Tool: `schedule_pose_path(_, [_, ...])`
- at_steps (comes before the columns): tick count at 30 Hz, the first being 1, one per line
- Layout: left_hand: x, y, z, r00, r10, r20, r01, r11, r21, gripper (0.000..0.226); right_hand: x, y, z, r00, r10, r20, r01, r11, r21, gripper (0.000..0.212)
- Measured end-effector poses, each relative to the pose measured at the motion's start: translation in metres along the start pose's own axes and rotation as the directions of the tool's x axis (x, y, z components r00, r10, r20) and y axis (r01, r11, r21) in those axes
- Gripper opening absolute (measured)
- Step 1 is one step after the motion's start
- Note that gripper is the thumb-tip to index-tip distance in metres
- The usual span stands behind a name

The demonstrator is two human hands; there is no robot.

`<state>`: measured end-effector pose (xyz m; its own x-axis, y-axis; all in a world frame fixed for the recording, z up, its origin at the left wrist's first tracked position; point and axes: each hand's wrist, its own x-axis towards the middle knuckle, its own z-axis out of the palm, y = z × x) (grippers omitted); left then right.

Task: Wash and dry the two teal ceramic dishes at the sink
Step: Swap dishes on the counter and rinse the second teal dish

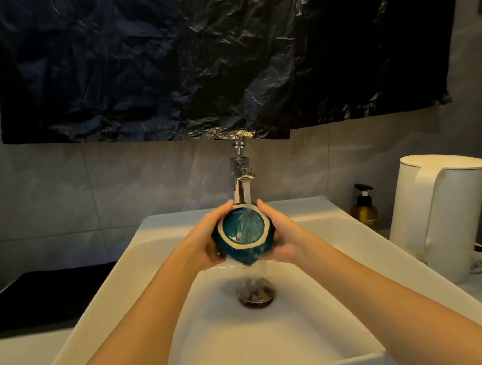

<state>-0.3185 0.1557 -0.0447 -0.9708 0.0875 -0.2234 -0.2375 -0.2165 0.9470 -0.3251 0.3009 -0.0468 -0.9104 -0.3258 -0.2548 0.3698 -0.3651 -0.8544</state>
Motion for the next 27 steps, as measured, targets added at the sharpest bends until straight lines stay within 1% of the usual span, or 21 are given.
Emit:
schedule_pose_path(2, [0.002,-0.006,0.007,1.000,0.021,0.013,-0.022,0.994,0.105,0.041,0.001,0.001,-0.002,0.999,0.025,-0.033,-0.026,0.999,-0.031,0.047])
schedule_pose_path(4, [0.004,-0.008,0.010,0.998,0.054,-0.018,-0.051,0.992,0.118,0.043,0.001,0.001,-0.005,0.999,0.036,-0.030,-0.036,0.999,-0.014,0.047])
schedule_pose_path(6, [0.006,-0.007,0.009,0.996,0.074,-0.039,-0.072,0.996,0.052,0.045,0.000,-0.002,-0.007,1.000,-0.017,0.020,0.016,0.999,0.049,0.034])
schedule_pose_path(7, [0.005,-0.005,0.006,0.997,0.072,-0.040,-0.072,0.997,0.000,0.043,-0.002,-0.004,-0.008,0.997,-0.053,0.059,0.048,0.995,0.086,0.025])
schedule_pose_path(8, [0.004,-0.002,0.002,0.997,0.063,-0.039,-0.065,0.996,-0.056,0.038,-0.003,-0.006,-0.008,0.990,-0.088,0.109,0.074,0.990,0.124,0.022])
schedule_pose_path(10, [0.003,0.001,-0.006,0.998,0.046,-0.048,-0.052,0.990,-0.128,0.033,-0.001,-0.007,-0.007,0.970,-0.141,0.200,0.114,0.984,0.140,0.035])
schedule_pose_path(11, [0.003,0.002,-0.009,0.997,0.045,-0.055,-0.052,0.991,-0.125,0.034,0.001,-0.005,-0.004,0.967,-0.143,0.213,0.120,0.986,0.116,0.038])
schedule_pose_path(12, [0.003,0.003,-0.010,0.997,0.047,-0.060,-0.053,0.993,-0.105,0.036,0.003,-0.004,-0.001,0.970,-0.137,0.203,0.122,0.989,0.081,0.038])
schedule_pose_path(14, [0.002,0.002,-0.008,0.997,0.050,-0.051,-0.051,0.998,-0.023,0.035,0.004,0.000,0.002,0.988,-0.095,0.120,0.092,0.995,0.023,0.031])
schedule_pose_path(15, [0.001,0.001,-0.005,0.998,0.050,-0.038,-0.048,0.998,0.038,0.034,0.002,0.000,0.003,0.996,-0.050,0.068,0.050,0.999,0.000,0.033])
schedule_pose_path(18, [0.001,-0.005,0.005,0.999,0.045,-0.016,-0.041,0.980,0.196,0.039,0.000,-0.002,-0.005,0.995,0.077,-0.069,-0.081,0.995,-0.057,0.047])
schedule_pose_path(19, [0.001,-0.006,0.007,0.999,0.043,-0.016,-0.038,0.977,0.211,0.042,-0.001,-0.003,-0.008,0.992,0.094,-0.079,-0.099,0.993,-0.067,0.051])
schedule_pose_path(20, [0.002,-0.007,0.008,0.999,0.043,-0.014,-0.039,0.977,0.208,0.043,-0.002,-0.003,-0.010,0.993,0.093,-0.076,-0.099,0.992,-0.078,0.050])
schedule_pose_path(22, [0.001,-0.006,0.009,0.999,0.044,-0.011,-0.042,0.989,0.142,0.040,-0.004,-0.003,-0.009,0.998,0.050,-0.038,-0.053,0.995,-0.081,0.043])
schedule_pose_path(25, [-0.001,-0.002,0.006,0.999,0.036,-0.031,-0.037,0.999,-0.039,0.036,-0.004,-0.003,-0.004,0.994,-0.051,0.095,0.046,0.998,0.049,0.035])
schedule_pose_path(27, [-0.003,0.002,0.002,0.998,0.017,-0.056,-0.026,0.987,-0.157,0.034,0.000,-0.003,-0.002,0.970,-0.150,0.191,0.130,0.985,0.112,0.033])
